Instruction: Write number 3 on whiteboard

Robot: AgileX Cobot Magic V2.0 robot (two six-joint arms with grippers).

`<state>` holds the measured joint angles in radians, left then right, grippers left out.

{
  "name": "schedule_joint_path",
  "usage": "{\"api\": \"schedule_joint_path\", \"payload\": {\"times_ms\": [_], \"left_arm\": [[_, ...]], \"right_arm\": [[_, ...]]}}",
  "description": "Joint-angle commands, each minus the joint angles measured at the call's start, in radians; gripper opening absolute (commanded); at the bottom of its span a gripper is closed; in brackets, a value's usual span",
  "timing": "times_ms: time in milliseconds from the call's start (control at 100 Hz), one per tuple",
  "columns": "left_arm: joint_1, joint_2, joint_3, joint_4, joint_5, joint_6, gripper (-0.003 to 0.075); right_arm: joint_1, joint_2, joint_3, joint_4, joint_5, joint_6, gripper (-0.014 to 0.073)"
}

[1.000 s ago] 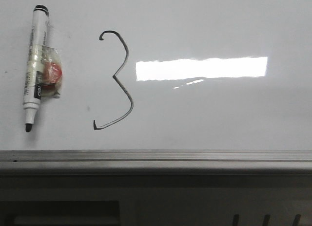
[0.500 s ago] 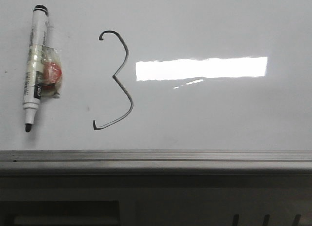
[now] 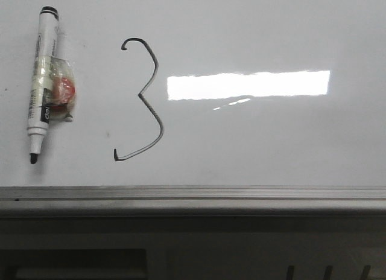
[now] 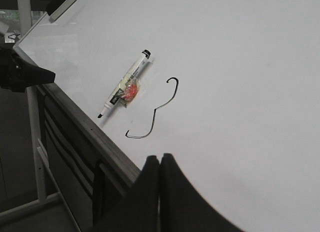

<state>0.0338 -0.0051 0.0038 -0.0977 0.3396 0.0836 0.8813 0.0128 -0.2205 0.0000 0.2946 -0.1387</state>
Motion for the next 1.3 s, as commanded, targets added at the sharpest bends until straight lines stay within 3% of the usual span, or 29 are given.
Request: {"api": "schedule_joint_path", "payload": {"times_ms": [0, 220, 520, 690, 970, 1290], "left_arm": [[0.002, -0.026, 0.035, -0.012, -0.045, -0.001, -0.002], [0.002, -0.026, 0.035, -0.012, -0.045, -0.001, -0.002], [0.002, -0.026, 0.035, -0.012, -0.045, -0.001, -0.002], [0.002, -0.026, 0.035, -0.012, -0.045, -0.001, -0.002], [0.002, -0.026, 0.035, -0.012, -0.045, -0.001, -0.002], [0.002, -0.026, 0.035, -0.012, -0.045, -0.001, -0.002]], "right_arm": [[-0.03, 0.02, -0.024, 0.0, -0.099, -0.005, -0.0064], [-0.239, 0.023, -0.024, 0.0, -0.112, -0.005, -0.0064], [-0.754, 0.023, 0.013, 0.0, -0.146, -0.005, -0.0064], [-0.942, 0.006, 0.066, 0.0, -0.144, -0.004, -0.0064], [-1.041, -0.038, 0.236, 0.0, -0.144, 0.079, -0.0064], [-0.996, -0.038, 0.256, -0.059, 0.014, 0.094, -0.0064]]}}
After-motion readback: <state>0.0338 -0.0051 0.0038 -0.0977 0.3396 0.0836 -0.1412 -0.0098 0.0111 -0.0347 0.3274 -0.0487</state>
